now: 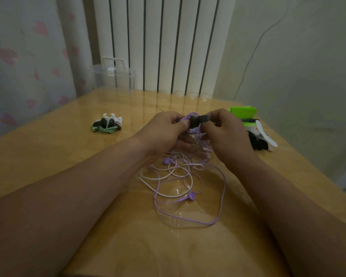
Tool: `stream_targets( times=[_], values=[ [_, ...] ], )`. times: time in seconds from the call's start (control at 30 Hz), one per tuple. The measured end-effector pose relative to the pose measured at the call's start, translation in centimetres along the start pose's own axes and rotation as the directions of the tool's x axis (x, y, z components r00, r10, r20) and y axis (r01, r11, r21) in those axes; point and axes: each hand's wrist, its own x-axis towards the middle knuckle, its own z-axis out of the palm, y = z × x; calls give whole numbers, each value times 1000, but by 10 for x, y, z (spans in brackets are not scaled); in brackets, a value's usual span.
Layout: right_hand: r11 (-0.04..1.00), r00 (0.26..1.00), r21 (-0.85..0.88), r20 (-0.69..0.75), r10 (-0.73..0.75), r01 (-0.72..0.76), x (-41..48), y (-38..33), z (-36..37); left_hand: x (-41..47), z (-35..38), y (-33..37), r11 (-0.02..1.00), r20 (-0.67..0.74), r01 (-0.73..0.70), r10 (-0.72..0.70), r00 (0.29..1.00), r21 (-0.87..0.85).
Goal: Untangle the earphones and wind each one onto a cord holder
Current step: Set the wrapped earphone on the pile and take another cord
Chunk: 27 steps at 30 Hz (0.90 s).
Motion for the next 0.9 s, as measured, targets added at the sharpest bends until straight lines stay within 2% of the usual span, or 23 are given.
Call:
stream_targets(
  times=[0.07, 0.2, 0.3, 0.37, 0.43, 0.5, 0.6, 0.67, 0.77, 0.9],
  values=[
    [1000, 1000, 8, -3, 10, -10, 0, 0, 0, 1, 0, 0, 1000, 16, 16, -16, 1000, -11],
    [999, 1000, 35, -13, 7, -7, 2, 1, -2, -2, -1, 7, 983, 91, 110, -97, 991, -149],
    [987, 997, -152, -49, -62, 54, 2, 3, -1, -3, -1, 8, 974, 78, 128, -115, 990, -189],
    [969, 999, -240, 8, -51, 51, 0, 2, 1, -3, 1, 5, 981, 50, 123, -116, 992, -153],
    [983, 995, -182, 91, 42, -25, -1, 2, 2, -3, 1, 3, 985, 10, 108, -108, 994, -131],
    [993, 983, -44, 141, 118, -113, -1, 1, 1, -1, -2, 2, 988, -19, 83, -86, 996, -131],
    [998, 993, -30, 100, 56, -53, -1, 3, -2, 3, -9, -1, 1000, 6, 18, -18, 1000, 9],
    [999, 996, -41, 86, 17, -14, -2, 4, 0, 4, -13, -3, 987, 23, -101, 99, 995, 129],
    [1000, 996, 10, 87, -15, 14, -1, 7, -1, 4, -15, -2, 828, 52, -341, 357, 933, 444],
    [985, 978, -11, 114, -172, 175, -5, 9, -6, 1, -16, -2, 694, 54, -409, 472, 880, 593]
  ],
)
